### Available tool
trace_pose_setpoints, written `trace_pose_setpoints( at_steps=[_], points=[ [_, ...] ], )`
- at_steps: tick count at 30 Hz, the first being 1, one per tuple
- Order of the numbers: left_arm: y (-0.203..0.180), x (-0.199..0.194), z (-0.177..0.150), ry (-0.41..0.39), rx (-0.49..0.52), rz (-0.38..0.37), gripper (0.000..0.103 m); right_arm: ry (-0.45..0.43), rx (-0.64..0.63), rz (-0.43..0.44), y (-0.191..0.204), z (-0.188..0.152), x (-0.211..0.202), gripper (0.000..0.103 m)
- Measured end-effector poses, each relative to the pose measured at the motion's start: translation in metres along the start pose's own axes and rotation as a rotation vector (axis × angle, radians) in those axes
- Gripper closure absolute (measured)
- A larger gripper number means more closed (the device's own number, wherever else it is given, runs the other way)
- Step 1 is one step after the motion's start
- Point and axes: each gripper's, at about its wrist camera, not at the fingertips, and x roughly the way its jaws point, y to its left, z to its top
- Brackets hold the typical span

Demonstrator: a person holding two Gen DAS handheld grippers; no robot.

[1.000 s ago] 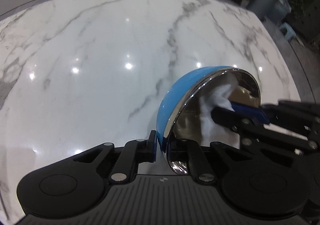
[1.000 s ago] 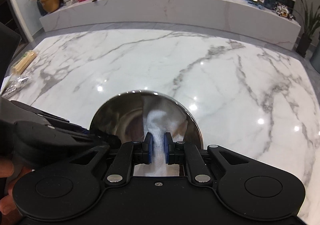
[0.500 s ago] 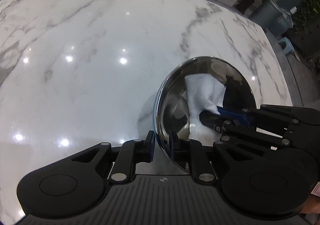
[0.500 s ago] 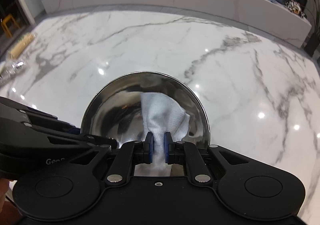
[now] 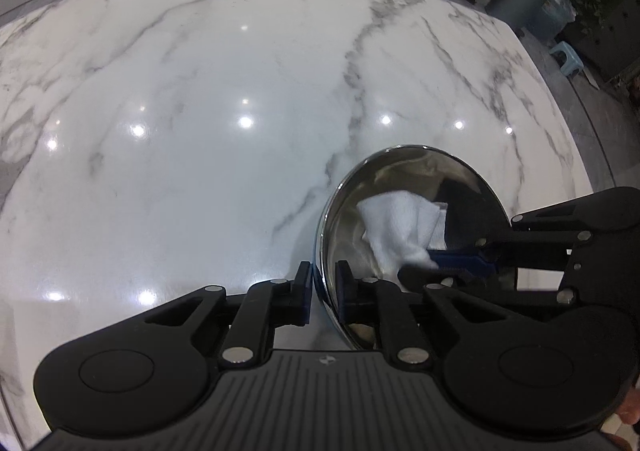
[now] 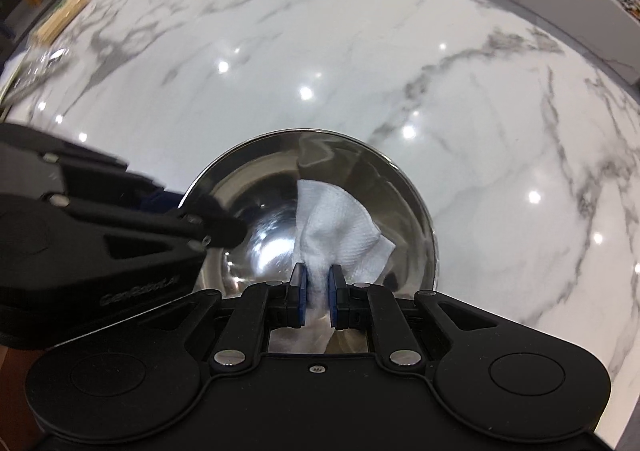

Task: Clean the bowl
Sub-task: 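Wipe around the inner wall of the bowl with the towel in the right gripper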

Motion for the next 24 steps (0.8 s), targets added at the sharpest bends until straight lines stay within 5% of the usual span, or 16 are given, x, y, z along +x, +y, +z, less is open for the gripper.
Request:
trace_pose_setpoints(
  at_steps=[9, 24],
  points=[
    [0.0034, -0.0005, -0.0022, 0.008, 0.021, -0.006, 0.092, -0.003, -0.066, -0.085, 0.0065, 0.0032, -0.0024, 0.094],
    [0.0049, 0.0017, 0.0001, 0.004, 0.014, -0.004, 0.093, -0.027, -0.08, -0.018, 0.0046, 0.0048, 0.0016, 0.094]
  ],
)
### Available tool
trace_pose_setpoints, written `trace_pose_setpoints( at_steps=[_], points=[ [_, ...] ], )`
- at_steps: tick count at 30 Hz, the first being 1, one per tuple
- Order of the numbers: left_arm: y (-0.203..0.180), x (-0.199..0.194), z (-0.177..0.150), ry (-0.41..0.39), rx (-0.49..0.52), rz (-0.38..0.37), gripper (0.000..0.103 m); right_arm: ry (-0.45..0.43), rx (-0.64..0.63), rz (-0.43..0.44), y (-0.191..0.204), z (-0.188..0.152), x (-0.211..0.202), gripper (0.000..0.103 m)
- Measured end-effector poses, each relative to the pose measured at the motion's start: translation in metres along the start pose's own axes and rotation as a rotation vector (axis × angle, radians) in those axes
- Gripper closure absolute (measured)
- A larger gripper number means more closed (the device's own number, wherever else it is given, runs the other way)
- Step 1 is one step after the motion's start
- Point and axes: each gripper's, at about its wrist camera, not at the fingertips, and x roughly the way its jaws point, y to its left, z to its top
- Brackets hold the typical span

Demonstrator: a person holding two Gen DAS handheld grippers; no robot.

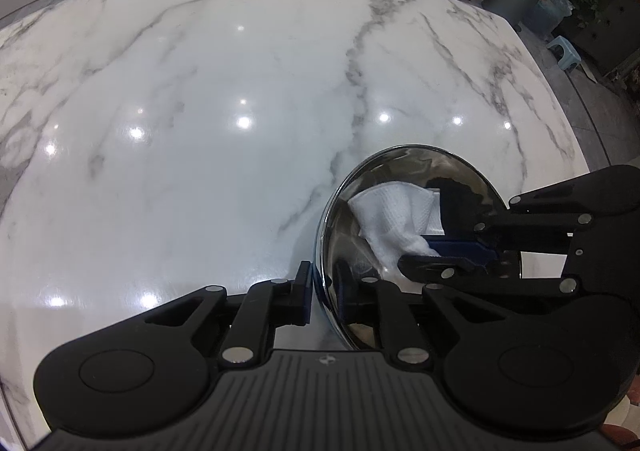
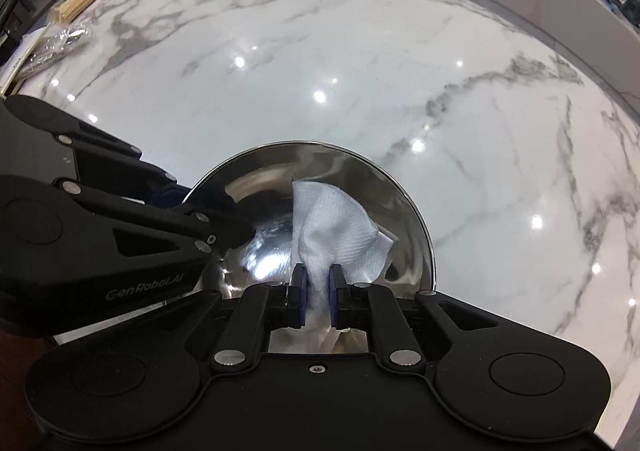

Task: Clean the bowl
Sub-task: 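Wipe around the inner wall of the bowl with the towel in the right gripper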

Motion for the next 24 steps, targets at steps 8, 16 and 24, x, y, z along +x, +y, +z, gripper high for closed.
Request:
trace_pose_setpoints(
  at_steps=[8, 16, 24],
  points=[
    [-0.001, 0.001, 0.0, 0.005, 0.005, 0.007, 0.093, 0.009, -0.041, -0.093, 0.007, -0.001, -0.006, 0.094],
    [0.0, 0.002, 0.0, 0.004, 0.004, 0.004, 0.093, -0.048, -0.058, -0.157, 0.007, 0.001, -0.026, 0.094],
    [-0.001, 0.002, -0.001, 0.003, 0.009, 0.007, 0.093, -0.022, -0.062, -0.157, 0.005, -0.001, -0.007, 0.094]
  ],
)
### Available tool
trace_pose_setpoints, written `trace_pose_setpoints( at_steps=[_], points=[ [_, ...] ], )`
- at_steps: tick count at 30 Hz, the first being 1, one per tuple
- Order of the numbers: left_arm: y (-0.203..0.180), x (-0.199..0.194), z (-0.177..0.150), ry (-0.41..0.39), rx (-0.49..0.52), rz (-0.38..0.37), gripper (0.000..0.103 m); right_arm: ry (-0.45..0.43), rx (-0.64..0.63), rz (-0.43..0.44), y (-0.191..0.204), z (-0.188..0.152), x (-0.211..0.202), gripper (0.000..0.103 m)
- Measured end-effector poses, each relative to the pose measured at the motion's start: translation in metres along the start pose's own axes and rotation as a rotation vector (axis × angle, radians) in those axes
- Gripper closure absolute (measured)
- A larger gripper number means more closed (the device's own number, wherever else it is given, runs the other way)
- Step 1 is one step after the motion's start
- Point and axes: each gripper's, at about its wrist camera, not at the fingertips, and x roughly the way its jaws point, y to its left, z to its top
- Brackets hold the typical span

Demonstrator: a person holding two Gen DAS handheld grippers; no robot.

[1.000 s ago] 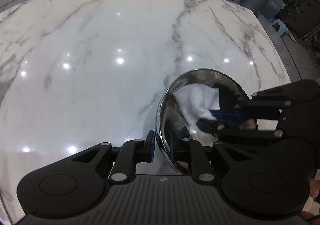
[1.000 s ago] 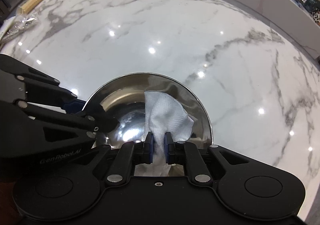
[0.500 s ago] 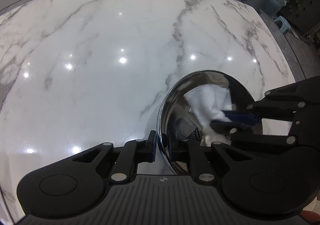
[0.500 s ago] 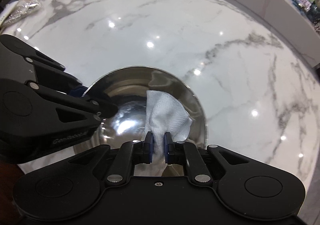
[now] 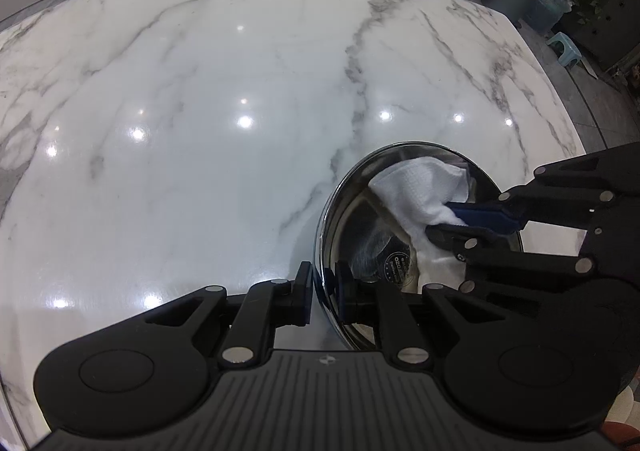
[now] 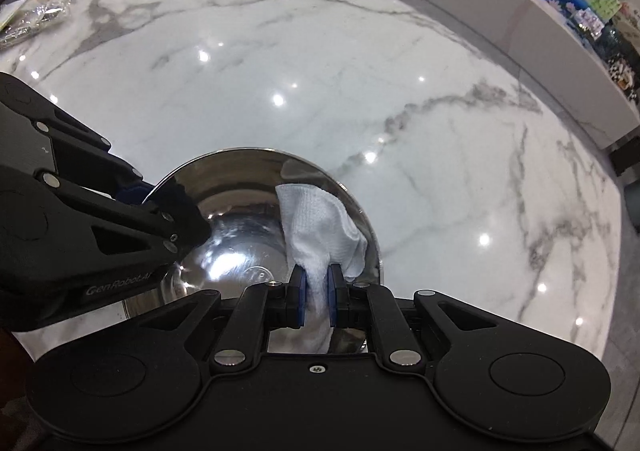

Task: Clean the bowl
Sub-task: 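Wipe around the inner wall of the bowl with the towel in the right gripper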

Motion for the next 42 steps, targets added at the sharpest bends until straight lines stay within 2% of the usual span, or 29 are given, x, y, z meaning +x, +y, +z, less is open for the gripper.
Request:
trace_pose_setpoints(
  at_steps=[9, 18, 24, 29, 34, 39, 42],
  points=[
    [-0.002, 0.0, 0.001, 0.0, -0.001, 0.004, 0.093, 0.013, -0.019, 0.029, 0.009, 0.0, 0.004, 0.094],
    [-0.002, 0.001, 0.001, 0.0, 0.002, 0.009, 0.093, 0.018, -0.001, 0.121, 0.014, -0.003, 0.001, 0.094],
    [0.0, 0.001, 0.001, 0.002, 0.001, 0.004, 0.093, 0.019, -0.011, 0.102, 0.016, -0.003, 0.002, 0.094],
    [0.0, 0.001, 0.001, 0.006, 0.002, 0.002, 0.093, 0.001, -0.009, 0.011, 0.011, -0.004, -0.002, 0.095],
    [0.0, 0.0, 0.0, 0.003, 0.004, 0.008, 0.092, -0.053, 0.006, -0.025, 0.005, -0.001, -0.015, 0.095],
    [0.0, 0.0, 0.0, 0.002, 0.004, 0.006, 0.092, -0.059, -0.002, -0.032, 0.003, 0.004, -0.009, 0.095],
    [0.0, 0.0, 0.0, 0.002, 0.002, 0.004, 0.092, -0.043, 0.006, 0.001, 0.002, 0.0, 0.002, 0.095]
  ],
)
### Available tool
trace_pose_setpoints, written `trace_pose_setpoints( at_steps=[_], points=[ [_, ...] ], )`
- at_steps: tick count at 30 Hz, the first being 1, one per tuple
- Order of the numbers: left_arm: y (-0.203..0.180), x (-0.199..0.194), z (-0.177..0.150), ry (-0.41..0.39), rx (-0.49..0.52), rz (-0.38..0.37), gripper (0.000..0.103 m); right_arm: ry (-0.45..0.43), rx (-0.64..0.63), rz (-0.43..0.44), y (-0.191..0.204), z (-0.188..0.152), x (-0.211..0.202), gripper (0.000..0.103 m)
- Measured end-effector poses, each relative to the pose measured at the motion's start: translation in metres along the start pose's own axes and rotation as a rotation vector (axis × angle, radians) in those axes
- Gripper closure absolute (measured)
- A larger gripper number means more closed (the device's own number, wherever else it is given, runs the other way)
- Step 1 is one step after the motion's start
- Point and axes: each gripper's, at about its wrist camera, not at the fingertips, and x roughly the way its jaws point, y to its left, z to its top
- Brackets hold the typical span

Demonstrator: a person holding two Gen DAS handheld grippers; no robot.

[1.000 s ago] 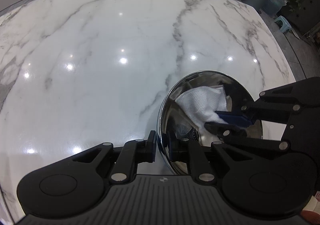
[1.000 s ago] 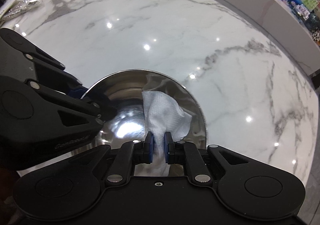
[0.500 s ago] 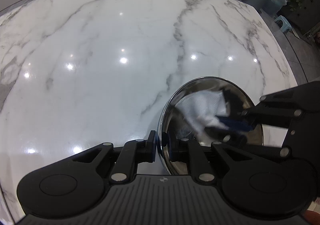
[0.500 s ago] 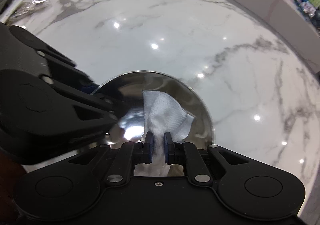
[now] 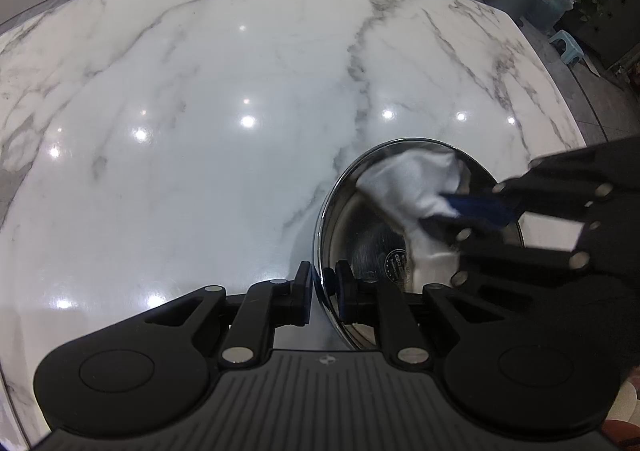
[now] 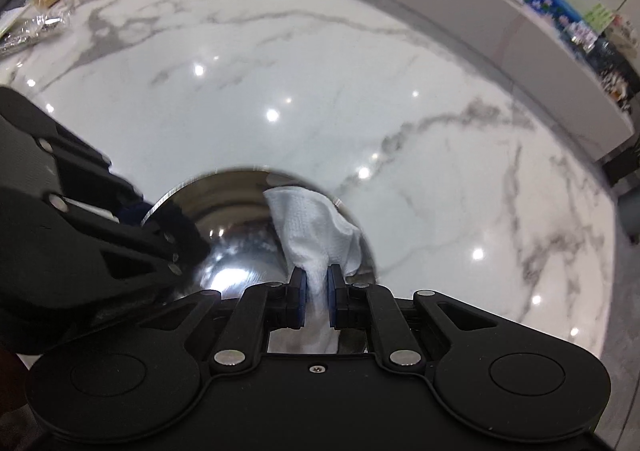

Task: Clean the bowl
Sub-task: 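Wipe around the inner wall of the bowl with the towel in the right gripper, then lift the towel out of the bowl with the right gripper and move it beside the bowl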

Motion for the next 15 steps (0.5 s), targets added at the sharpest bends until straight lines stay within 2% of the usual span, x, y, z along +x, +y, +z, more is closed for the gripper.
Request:
trace_pose_setpoints(
  at_steps=[12, 15],
  points=[
    [0.002, 0.0, 0.0, -0.004, -0.001, 0.009, 0.092, 0.013, 0.042, 0.143, -0.003, -0.013, -0.005, 0.094],
    [0.001, 0.001, 0.001, -0.005, -0.004, 0.007, 0.092, -0.025, 0.081, 0.164, -0.008, -0.018, -0.015, 0.094]
  ],
)
